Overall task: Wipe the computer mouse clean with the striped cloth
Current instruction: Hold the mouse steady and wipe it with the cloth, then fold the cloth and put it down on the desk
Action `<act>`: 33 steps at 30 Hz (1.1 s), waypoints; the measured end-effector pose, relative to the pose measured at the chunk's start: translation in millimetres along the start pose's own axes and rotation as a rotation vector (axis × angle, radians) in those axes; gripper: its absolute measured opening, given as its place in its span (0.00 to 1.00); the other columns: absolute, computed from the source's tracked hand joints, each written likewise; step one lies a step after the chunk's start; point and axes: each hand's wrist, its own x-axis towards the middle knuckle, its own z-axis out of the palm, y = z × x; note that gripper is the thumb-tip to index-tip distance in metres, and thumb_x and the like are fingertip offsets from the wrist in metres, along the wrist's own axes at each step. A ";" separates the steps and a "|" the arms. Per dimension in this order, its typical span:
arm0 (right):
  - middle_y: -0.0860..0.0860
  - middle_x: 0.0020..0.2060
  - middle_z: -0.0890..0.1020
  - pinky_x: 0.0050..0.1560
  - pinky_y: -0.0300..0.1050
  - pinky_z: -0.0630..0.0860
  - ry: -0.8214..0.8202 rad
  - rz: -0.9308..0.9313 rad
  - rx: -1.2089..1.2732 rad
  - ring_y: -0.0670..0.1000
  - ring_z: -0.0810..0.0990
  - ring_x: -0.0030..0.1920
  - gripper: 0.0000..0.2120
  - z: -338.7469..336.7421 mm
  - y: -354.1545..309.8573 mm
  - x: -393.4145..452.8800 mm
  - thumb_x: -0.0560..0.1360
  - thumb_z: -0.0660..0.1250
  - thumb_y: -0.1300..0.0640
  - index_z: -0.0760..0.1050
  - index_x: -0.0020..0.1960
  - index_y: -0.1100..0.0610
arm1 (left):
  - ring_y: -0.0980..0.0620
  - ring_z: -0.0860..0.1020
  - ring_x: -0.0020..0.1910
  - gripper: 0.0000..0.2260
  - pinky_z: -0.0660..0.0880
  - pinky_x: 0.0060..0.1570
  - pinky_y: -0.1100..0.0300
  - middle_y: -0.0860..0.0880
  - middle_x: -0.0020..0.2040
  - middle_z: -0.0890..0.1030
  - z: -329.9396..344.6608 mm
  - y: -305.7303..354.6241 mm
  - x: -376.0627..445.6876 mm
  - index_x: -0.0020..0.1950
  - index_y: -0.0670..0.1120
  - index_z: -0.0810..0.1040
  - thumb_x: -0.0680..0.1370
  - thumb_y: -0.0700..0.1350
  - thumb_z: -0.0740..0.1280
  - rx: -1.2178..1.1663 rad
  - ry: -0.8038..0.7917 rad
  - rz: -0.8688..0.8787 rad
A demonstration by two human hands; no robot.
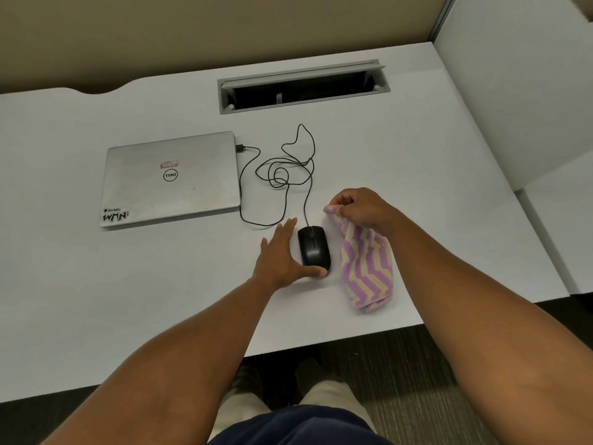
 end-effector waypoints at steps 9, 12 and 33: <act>0.54 0.53 0.82 0.55 0.47 0.75 0.076 -0.011 0.021 0.53 0.79 0.55 0.13 -19.1 -17.1 -10.3 0.74 0.70 0.50 0.80 0.54 0.57 | 0.53 0.61 0.76 0.54 0.61 0.66 0.58 0.55 0.79 0.62 -14.2 32.3 7.7 0.78 0.59 0.56 0.58 0.75 0.72 -0.131 0.081 0.012; 0.53 0.50 0.81 0.52 0.46 0.75 0.137 -0.004 0.064 0.53 0.79 0.52 0.13 -23.5 -19.4 -10.9 0.75 0.69 0.49 0.79 0.53 0.57 | 0.56 0.69 0.71 0.47 0.66 0.61 0.61 0.56 0.73 0.70 -17.4 56.0 11.5 0.75 0.58 0.64 0.61 0.74 0.73 -0.249 0.046 0.065; 0.54 0.53 0.81 0.56 0.53 0.79 0.577 0.148 0.572 0.55 0.80 0.52 0.29 -81.3 -38.4 -33.3 0.71 0.62 0.34 0.76 0.58 0.57 | 0.47 0.83 0.55 0.09 0.79 0.59 0.50 0.47 0.55 0.85 -71.9 188.3 39.7 0.58 0.53 0.80 0.79 0.44 0.67 -0.859 -0.056 0.101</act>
